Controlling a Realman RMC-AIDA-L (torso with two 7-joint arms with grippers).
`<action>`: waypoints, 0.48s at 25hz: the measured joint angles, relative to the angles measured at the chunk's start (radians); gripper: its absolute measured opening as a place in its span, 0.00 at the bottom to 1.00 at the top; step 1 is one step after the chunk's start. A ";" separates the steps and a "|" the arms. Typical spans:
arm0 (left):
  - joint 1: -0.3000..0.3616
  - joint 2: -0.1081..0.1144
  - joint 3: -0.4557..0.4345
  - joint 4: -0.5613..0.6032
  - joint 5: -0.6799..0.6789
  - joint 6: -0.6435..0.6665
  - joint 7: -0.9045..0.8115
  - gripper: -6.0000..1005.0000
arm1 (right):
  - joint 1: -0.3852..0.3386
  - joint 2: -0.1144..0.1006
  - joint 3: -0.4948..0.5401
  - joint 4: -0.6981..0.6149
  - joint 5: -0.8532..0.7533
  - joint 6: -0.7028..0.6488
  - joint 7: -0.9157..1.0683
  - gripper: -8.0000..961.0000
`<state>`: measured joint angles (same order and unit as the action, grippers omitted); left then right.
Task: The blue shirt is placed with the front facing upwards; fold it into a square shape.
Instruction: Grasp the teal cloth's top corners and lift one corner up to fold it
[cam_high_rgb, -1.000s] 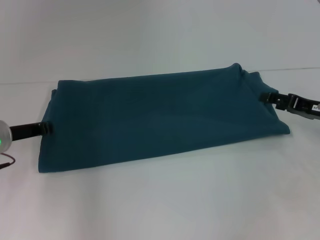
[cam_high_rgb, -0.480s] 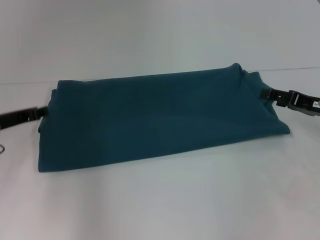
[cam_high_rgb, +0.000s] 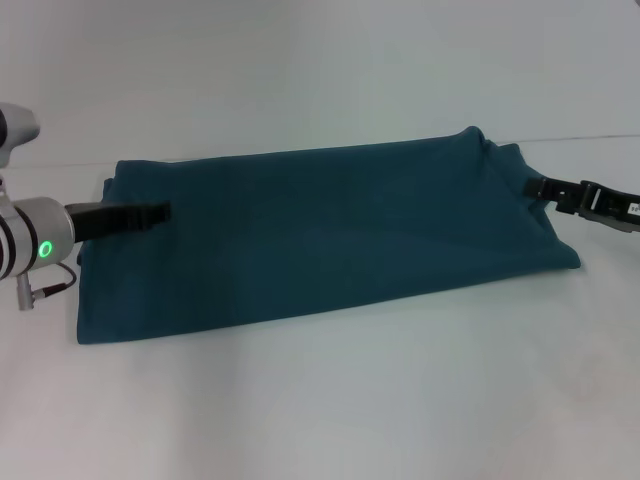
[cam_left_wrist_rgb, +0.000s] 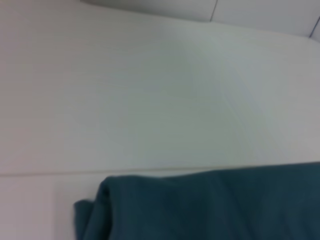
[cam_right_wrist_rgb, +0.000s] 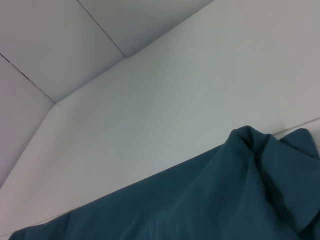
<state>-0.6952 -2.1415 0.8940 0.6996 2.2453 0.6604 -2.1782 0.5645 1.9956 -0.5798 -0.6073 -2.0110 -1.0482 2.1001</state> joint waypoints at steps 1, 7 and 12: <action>-0.005 0.005 0.000 -0.021 0.001 -0.012 0.001 0.58 | 0.000 0.000 0.000 0.000 0.000 0.000 0.000 0.84; 0.010 0.016 -0.010 -0.054 0.001 -0.031 -0.005 0.58 | 0.000 0.000 0.003 0.000 0.000 0.002 0.000 0.84; 0.032 0.019 -0.050 -0.068 0.006 -0.026 -0.005 0.58 | 0.002 0.000 0.001 0.000 0.000 0.005 0.000 0.84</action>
<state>-0.6633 -2.1223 0.8438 0.6320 2.2510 0.6344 -2.1829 0.5660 1.9956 -0.5785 -0.6070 -2.0110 -1.0430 2.1000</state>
